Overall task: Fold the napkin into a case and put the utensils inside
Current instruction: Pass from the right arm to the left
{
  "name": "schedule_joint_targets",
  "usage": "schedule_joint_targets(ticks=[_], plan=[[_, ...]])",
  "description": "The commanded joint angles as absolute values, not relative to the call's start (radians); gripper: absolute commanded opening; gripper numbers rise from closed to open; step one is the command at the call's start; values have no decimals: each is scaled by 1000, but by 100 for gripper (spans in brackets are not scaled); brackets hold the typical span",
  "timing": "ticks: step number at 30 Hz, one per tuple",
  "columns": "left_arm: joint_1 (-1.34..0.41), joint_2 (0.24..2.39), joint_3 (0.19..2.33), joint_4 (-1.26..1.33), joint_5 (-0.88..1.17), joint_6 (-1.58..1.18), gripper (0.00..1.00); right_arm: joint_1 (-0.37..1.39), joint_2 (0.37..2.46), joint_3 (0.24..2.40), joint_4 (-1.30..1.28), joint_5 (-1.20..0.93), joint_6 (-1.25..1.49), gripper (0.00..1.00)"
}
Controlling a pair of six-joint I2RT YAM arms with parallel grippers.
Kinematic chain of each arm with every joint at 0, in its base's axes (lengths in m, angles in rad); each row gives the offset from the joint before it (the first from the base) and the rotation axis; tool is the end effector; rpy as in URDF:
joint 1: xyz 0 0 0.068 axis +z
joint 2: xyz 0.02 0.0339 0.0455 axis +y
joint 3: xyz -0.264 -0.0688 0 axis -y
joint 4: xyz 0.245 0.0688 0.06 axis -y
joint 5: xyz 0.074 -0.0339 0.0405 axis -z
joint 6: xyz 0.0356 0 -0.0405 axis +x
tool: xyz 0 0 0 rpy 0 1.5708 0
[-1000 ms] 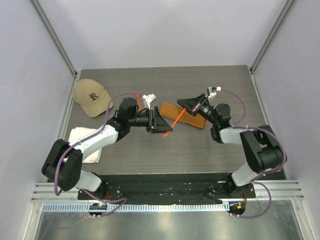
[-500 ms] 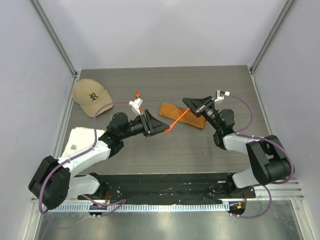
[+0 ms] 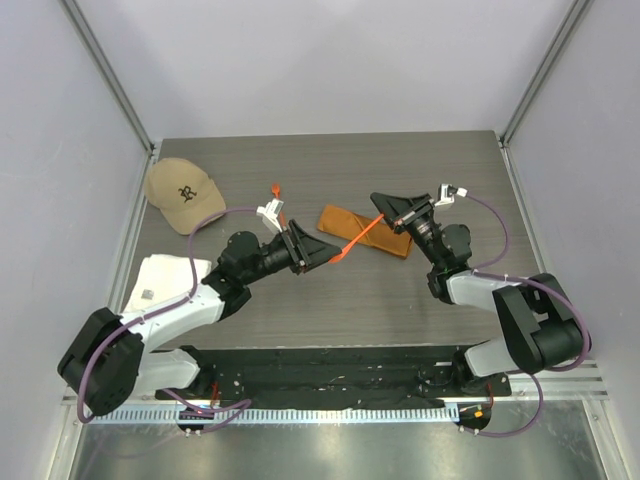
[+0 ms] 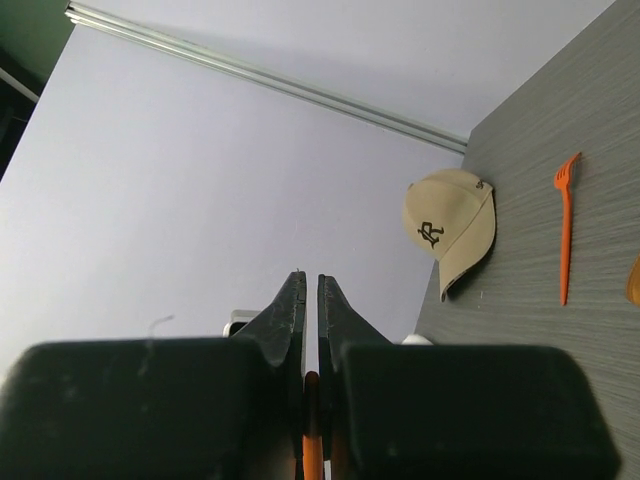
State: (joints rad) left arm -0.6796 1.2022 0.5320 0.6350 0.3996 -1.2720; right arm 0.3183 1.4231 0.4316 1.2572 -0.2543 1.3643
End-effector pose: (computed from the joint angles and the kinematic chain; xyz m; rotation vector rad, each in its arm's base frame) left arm 0.1942 -0.1747 0.2509 -0.2000 1.9325 -1.7409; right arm 0.2538 0.0930 0.2309 0.5238 1.4033 1.5671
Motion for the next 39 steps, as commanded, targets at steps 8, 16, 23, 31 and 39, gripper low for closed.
schedule_joint_targets(ticks=[8,16,23,31,39], plan=[[-690,1204,532,695,397,-1266,50,324,1382,426,1321,-212,1339,1],[-690,1198,525,669,388,-1243,58,322,1367,422,1348,-232,1387,1],[-690,1213,509,753,403,-1272,51,318,1331,434,1278,-233,1362,1],[-690,1223,479,856,399,-1316,41,325,1376,431,1344,-218,1374,1],[-689,1256,499,880,410,-1328,25,342,1407,419,1387,-184,1370,1]])
